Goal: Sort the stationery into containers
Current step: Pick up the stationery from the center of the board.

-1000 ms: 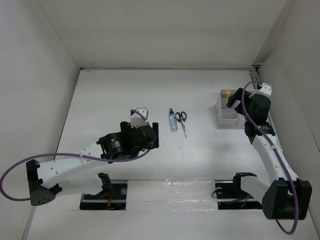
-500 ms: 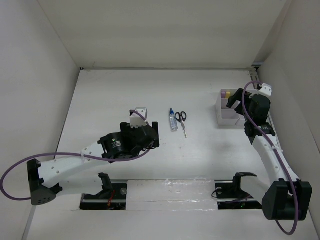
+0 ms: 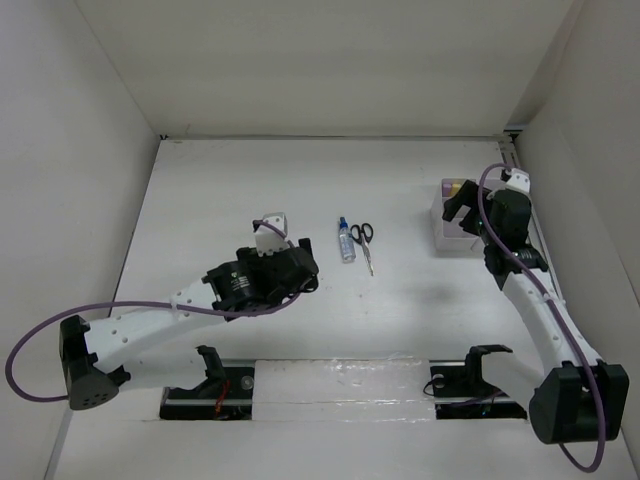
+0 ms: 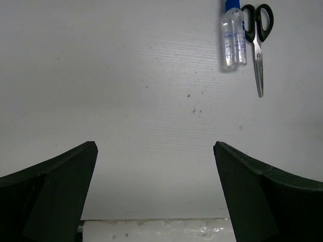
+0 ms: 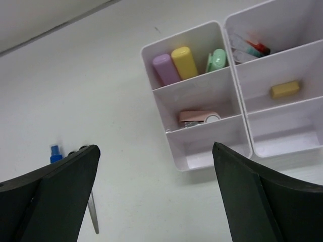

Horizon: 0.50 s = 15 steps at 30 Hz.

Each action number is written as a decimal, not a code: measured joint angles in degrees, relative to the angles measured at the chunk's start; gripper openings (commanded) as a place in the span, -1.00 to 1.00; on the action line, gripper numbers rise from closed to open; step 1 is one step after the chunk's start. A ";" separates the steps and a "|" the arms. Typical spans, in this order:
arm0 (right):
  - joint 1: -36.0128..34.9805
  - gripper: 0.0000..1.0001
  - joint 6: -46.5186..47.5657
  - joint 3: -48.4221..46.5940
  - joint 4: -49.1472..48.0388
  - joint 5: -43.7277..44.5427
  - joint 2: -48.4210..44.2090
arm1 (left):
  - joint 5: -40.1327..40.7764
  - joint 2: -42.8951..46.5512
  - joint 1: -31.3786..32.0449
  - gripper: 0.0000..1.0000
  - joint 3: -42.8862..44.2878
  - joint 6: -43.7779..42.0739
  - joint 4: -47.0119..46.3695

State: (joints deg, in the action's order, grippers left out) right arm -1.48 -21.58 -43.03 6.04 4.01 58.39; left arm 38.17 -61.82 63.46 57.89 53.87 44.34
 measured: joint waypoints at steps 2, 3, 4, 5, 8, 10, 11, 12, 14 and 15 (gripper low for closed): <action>-2.05 0.99 0.87 -0.33 0.04 -0.11 0.00 | 0.07 0.00 -0.15 0.98 0.00 2.19 0.83; -3.50 0.99 1.36 -0.55 0.07 -0.02 0.00 | 0.07 0.00 -0.17 0.98 0.00 3.48 1.33; -5.09 0.99 1.79 -0.79 0.13 0.17 0.00 | 0.07 0.02 -0.17 0.98 0.00 4.66 1.81; -6.95 0.99 2.27 -1.18 0.31 0.50 0.02 | 0.07 0.00 -0.17 0.98 -0.02 5.70 2.14; -12.39 0.99 4.33 -3.50 1.20 1.70 1.68 | 0.04 0.02 -0.20 0.98 -0.04 8.33 2.64; -16.61 0.99 5.84 -5.88 1.60 2.73 4.39 | 0.04 0.02 -0.20 0.98 -0.28 9.46 2.64; -18.58 0.99 6.47 -7.15 1.68 3.23 5.97 | 0.04 0.00 -0.20 0.98 -0.42 9.97 2.64; -20.65 0.99 6.99 -8.20 1.66 3.87 7.65 | 0.02 -0.07 -0.20 0.98 -0.50 10.49 2.64; -24.33 0.99 7.85 -9.62 1.66 4.61 11.21 | 0.04 -0.46 -0.20 0.98 -0.55 11.23 2.64; -26.25 0.99 8.17 -10.19 1.68 4.79 13.14 | 0.04 -0.83 -0.20 0.98 -0.55 11.52 2.62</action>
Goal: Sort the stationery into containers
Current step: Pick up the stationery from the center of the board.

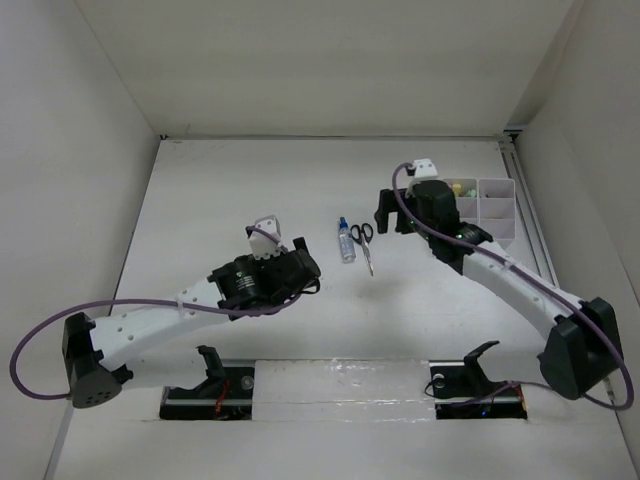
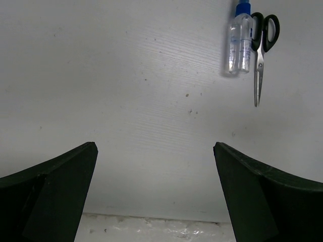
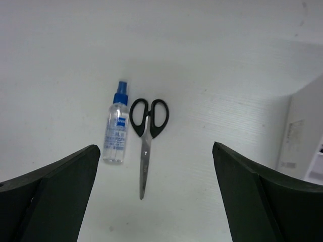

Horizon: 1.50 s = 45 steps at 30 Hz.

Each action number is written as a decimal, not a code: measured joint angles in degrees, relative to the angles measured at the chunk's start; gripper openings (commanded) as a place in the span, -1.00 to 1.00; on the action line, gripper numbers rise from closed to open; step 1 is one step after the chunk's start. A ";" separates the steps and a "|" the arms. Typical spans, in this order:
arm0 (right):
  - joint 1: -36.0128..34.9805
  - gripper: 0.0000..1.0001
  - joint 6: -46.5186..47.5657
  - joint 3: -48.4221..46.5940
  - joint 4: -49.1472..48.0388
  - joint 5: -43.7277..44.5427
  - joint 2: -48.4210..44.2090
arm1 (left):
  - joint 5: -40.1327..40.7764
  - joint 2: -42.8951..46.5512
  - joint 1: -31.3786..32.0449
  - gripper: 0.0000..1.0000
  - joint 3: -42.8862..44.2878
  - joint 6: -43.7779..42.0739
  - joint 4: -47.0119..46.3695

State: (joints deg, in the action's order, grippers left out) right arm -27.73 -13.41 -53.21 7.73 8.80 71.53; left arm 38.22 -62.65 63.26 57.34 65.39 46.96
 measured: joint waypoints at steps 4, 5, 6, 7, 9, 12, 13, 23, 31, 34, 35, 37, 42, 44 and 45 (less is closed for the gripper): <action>-5.99 0.97 0.57 -1.84 0.85 2.01 6.80 | -0.02 -2.64 0.00 0.98 0.00 0.76 -0.09; -7.04 0.95 0.55 -2.19 0.92 2.14 8.26 | -0.04 -3.28 0.00 0.98 0.00 0.96 -0.17; -8.04 0.94 0.52 -2.64 0.92 2.21 9.75 | -0.04 -3.89 0.00 0.98 0.00 1.09 -0.22; -9.01 0.94 0.33 -3.26 0.94 2.45 11.32 | -0.04 -4.35 0.00 0.98 0.00 1.20 -0.35; -10.62 0.92 0.07 -4.72 1.22 3.30 14.21 | -0.04 -4.96 0.00 0.98 0.00 1.51 -0.44; -12.22 0.92 -0.81 -5.66 1.29 4.96 16.70 | -0.04 -5.14 0.00 0.98 0.00 1.79 -0.46; -12.63 0.92 -1.29 -5.66 1.42 5.53 16.94 | -0.02 -5.11 0.00 0.98 0.00 1.79 -0.55; -13.62 0.60 -3.45 -10.54 1.22 5.70 22.69 | -0.02 -4.98 0.00 0.98 0.00 1.81 -2.03; -15.54 0.74 -5.09 -13.03 3.61 7.39 29.55 | 0.00 -0.35 0.00 0.98 -0.70 1.44 -3.13; -15.89 0.82 -6.29 -12.11 3.87 9.84 25.77 | -0.15 -0.50 0.00 0.98 -0.74 -0.24 -6.10; -15.89 0.89 -6.62 -11.61 3.96 10.67 23.82 | -0.20 -0.98 0.00 0.98 -0.74 -1.20 -7.56; -15.67 0.91 -7.41 -10.82 4.20 12.61 19.43 | -0.24 -2.89 0.00 0.98 -0.74 -3.32 -11.08; -13.38 0.98 -9.05 -10.23 6.40 18.18 7.50 | -3.50 -13.11 -3.41 0.98 1.75 -9.55 -19.39; -12.15 1.00 -10.01 -10.12 7.82 21.88 3.19 | -6.40 -17.53 -6.69 0.98 3.21 -12.57 -23.37; -11.56 1.00 -10.43 -9.88 8.68 23.65 1.03 | -7.74 -19.67 -8.04 0.98 4.17 -13.92 -24.59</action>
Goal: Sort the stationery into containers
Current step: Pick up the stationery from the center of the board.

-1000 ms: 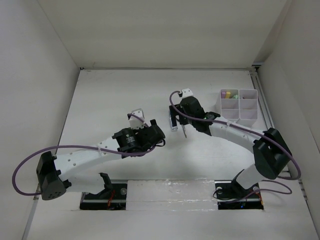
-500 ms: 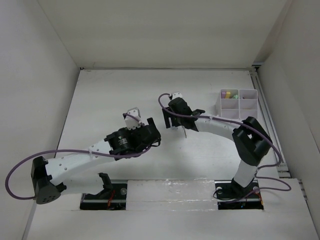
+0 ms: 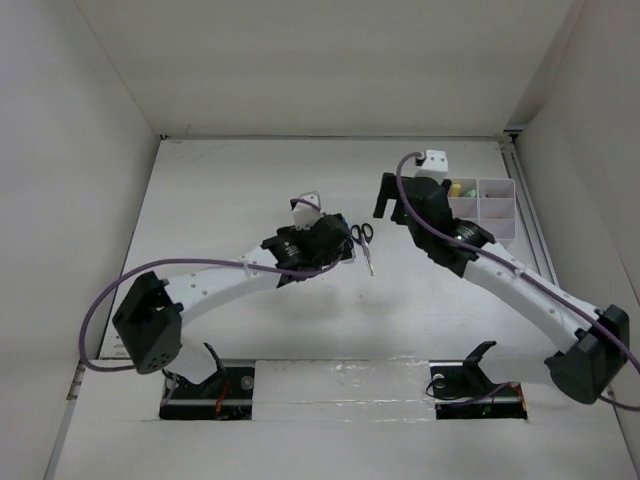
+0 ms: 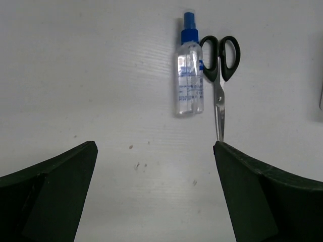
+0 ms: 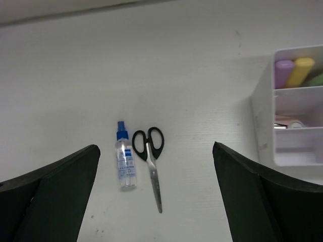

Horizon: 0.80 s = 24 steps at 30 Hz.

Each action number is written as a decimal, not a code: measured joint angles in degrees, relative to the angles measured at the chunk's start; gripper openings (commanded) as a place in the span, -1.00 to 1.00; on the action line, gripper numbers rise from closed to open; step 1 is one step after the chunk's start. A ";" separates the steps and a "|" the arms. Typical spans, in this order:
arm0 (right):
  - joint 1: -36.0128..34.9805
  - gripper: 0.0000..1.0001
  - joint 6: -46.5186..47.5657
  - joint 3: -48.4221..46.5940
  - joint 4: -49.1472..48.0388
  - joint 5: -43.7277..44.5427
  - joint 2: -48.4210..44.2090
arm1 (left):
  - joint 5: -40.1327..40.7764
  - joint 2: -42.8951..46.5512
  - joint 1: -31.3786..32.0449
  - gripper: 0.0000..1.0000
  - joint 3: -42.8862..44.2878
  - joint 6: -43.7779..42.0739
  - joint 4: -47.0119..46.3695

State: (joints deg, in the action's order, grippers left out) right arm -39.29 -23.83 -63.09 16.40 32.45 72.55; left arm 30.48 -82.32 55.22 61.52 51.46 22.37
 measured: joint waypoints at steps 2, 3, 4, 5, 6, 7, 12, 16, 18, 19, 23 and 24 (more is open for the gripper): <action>0.85 1.00 -0.42 0.79 1.38 2.51 -4.35 | -1.60 -4.31 -1.86 0.98 3.04 -1.81 -1.20; 1.29 1.00 -0.42 1.53 1.68 3.23 -6.64 | -2.14 -7.02 -2.40 0.98 5.18 -2.64 -1.55; 1.86 1.00 -0.39 2.21 2.08 3.78 -8.87 | -2.60 -9.94 -2.62 0.98 8.15 -3.26 -1.07; 2.27 1.00 -0.35 2.71 2.54 4.00 -10.93 | -3.06 -13.31 -2.69 0.98 11.65 -3.65 -0.70; 2.60 1.00 -0.24 3.08 2.78 4.11 -12.41 | -3.41 -16.61 -2.69 0.98 14.99 -3.89 -0.55; 2.97 1.00 -0.11 3.28 2.97 4.20 -13.73 | -3.69 -19.87 -2.69 0.98 18.34 -3.89 -0.07; 3.98 1.00 0.96 4.57 3.10 3.65 -15.89 | -4.02 -29.79 -2.67 0.96 24.87 -2.34 2.16; 4.13 1.00 1.75 6.25 3.69 2.45 -15.47 | -4.15 -31.28 -2.69 0.90 24.17 -1.01 5.11; 4.20 1.00 1.95 7.02 3.63 1.60 -14.88 | -3.93 -31.26 -2.80 0.83 24.15 -0.35 5.25; 4.22 1.00 2.01 7.39 3.56 1.20 -14.62 | -3.93 -31.26 -2.86 0.80 24.15 -0.22 5.27; 4.35 0.98 2.14 8.11 3.50 0.00 -14.01 | -4.31 -31.30 -3.54 0.70 24.11 0.11 5.09; 4.35 0.98 2.19 8.20 3.50 -0.13 -14.03 | -4.59 -31.41 -3.78 0.70 24.09 0.11 4.98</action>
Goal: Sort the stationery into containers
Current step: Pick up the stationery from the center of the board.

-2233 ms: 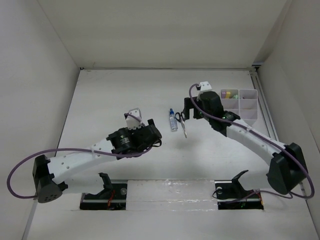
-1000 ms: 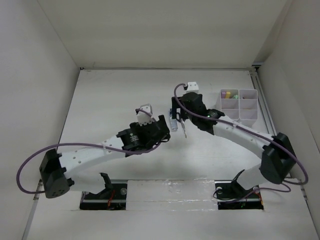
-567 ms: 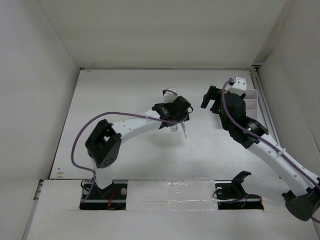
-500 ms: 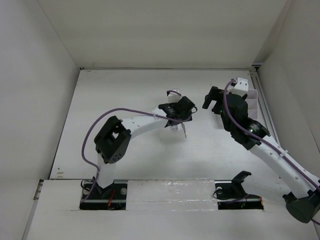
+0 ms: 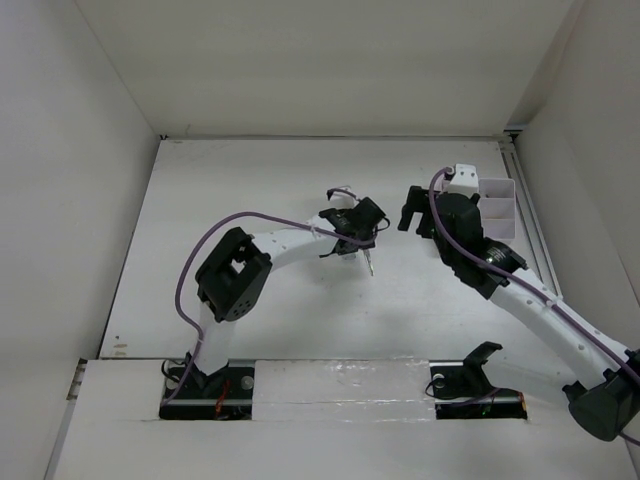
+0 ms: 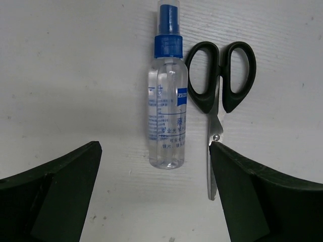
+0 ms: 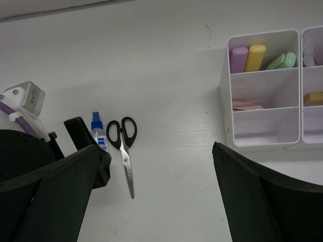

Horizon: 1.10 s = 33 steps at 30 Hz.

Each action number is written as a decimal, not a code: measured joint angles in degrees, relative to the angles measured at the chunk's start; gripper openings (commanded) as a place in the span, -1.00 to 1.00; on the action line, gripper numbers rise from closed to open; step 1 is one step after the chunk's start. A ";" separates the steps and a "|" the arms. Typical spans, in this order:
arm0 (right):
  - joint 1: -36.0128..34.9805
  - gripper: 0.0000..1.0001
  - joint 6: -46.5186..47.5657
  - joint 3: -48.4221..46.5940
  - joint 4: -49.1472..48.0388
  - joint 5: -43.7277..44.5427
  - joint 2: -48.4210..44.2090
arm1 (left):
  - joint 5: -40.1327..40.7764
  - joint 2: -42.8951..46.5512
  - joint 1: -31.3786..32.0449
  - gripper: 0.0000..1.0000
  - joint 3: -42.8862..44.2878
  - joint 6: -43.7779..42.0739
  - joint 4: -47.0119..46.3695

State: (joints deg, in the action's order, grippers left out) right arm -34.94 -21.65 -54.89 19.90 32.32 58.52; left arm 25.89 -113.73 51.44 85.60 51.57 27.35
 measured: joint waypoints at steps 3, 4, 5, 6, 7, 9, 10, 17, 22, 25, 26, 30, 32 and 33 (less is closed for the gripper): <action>0.02 0.98 0.07 0.28 -0.44 -0.37 -0.07 | -0.50 -0.68 -0.79 0.58 -0.44 -0.04 -1.03; 0.02 0.98 0.07 0.37 -0.44 -0.55 -0.11 | -0.72 -1.07 -0.96 0.54 -0.52 -0.09 -1.16; 0.04 0.98 0.07 0.44 -0.61 -0.70 -0.11 | -0.83 -1.60 -1.22 0.51 -0.57 -0.13 -1.29; 0.04 0.98 0.07 0.55 -0.72 -0.83 -0.11 | -1.09 -2.14 -1.44 0.49 -0.63 -0.20 -1.49; 0.04 0.98 0.07 0.57 -0.74 -0.94 -0.11 | -1.29 -2.69 -1.66 0.46 -0.72 -0.22 -1.55; 0.04 0.98 0.07 0.63 -0.87 -1.27 -0.15 | -1.60 -3.76 -1.92 0.37 -0.81 -0.26 -1.62; 0.04 0.98 0.07 0.63 -0.87 -1.33 -0.24 | -1.64 -4.28 -1.99 0.30 -0.83 -0.35 -1.68; 0.04 0.95 0.09 0.66 -1.14 -1.55 -0.79 | -1.60 -4.57 -2.08 -0.87 -0.83 -0.70 -1.97; 0.83 0.95 0.83 2.62 -3.78 -5.49 -0.74 | -1.46 -3.98 -2.08 -1.00 -1.99 -1.60 -3.56; 3.78 0.95 1.44 4.24 -5.77 -11.17 -0.15 | -1.20 -1.49 -2.05 -1.00 -5.92 -3.87 -6.60; 5.09 0.95 1.70 4.85 -6.67 -13.75 0.09 | -1.22 0.07 -2.05 -1.00 -8.35 -4.87 -8.02; 10.08 0.95 2.82 7.04 -10.08 -23.65 0.46 | -1.18 9.73 -1.40 -1.00 -19.54 -10.58 -12.74; 12.13 0.93 3.17 7.63 -12.00 -30.01 0.70 | -1.49 16.48 -0.24 -1.00 -24.61 -14.51 -16.37; 12.92 0.93 3.28 7.85 -13.27 -33.51 0.96 | -1.88 20.20 0.61 -1.00 -27.04 -16.76 -18.84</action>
State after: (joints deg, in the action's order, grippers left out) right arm -22.02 -18.37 -47.05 6.63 -1.19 59.48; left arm 24.01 -93.54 52.05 58.57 34.81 8.51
